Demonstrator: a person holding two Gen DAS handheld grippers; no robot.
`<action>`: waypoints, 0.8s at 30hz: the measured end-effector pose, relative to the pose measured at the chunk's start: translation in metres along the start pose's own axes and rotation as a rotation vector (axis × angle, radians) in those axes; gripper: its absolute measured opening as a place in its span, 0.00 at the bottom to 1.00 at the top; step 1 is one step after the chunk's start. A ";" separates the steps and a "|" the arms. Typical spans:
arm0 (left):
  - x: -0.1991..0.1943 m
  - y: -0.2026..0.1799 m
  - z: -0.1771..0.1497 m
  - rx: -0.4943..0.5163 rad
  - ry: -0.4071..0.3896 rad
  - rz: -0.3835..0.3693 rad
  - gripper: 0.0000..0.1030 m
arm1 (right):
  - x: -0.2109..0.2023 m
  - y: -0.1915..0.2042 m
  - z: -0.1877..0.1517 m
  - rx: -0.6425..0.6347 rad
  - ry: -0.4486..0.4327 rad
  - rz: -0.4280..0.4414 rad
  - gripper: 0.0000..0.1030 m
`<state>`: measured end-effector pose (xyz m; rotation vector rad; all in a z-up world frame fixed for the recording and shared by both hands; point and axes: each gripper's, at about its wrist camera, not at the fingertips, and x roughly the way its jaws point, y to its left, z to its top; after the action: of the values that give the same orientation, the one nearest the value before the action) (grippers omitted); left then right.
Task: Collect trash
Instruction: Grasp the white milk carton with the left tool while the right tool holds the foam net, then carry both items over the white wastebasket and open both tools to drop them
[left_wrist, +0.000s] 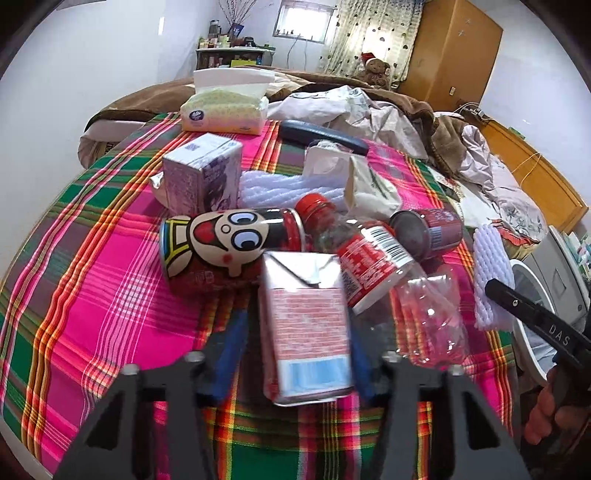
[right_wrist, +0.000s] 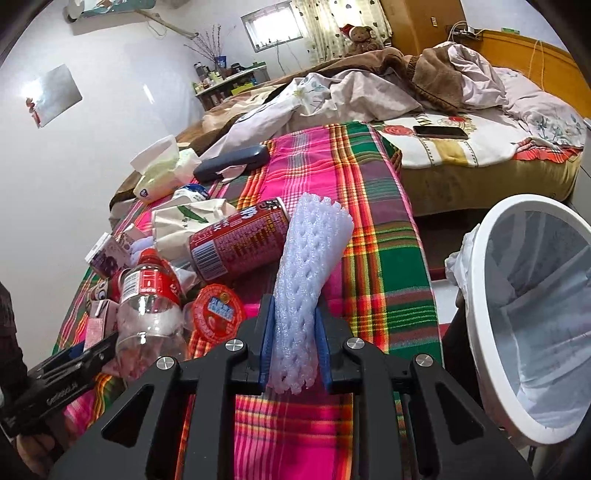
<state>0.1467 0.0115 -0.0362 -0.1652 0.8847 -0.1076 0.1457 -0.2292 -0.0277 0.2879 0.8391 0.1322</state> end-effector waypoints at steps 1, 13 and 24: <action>-0.002 -0.001 0.000 0.006 -0.006 0.002 0.37 | -0.001 0.001 0.000 -0.001 -0.004 0.003 0.20; -0.028 -0.004 -0.001 0.014 -0.057 -0.022 0.36 | -0.022 -0.001 -0.006 0.005 -0.045 0.022 0.20; -0.066 -0.054 0.013 0.121 -0.139 -0.133 0.36 | -0.071 -0.015 -0.004 0.012 -0.145 0.000 0.20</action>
<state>0.1137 -0.0300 0.0323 -0.1171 0.7264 -0.2697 0.0960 -0.2585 0.0157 0.3057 0.6959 0.1052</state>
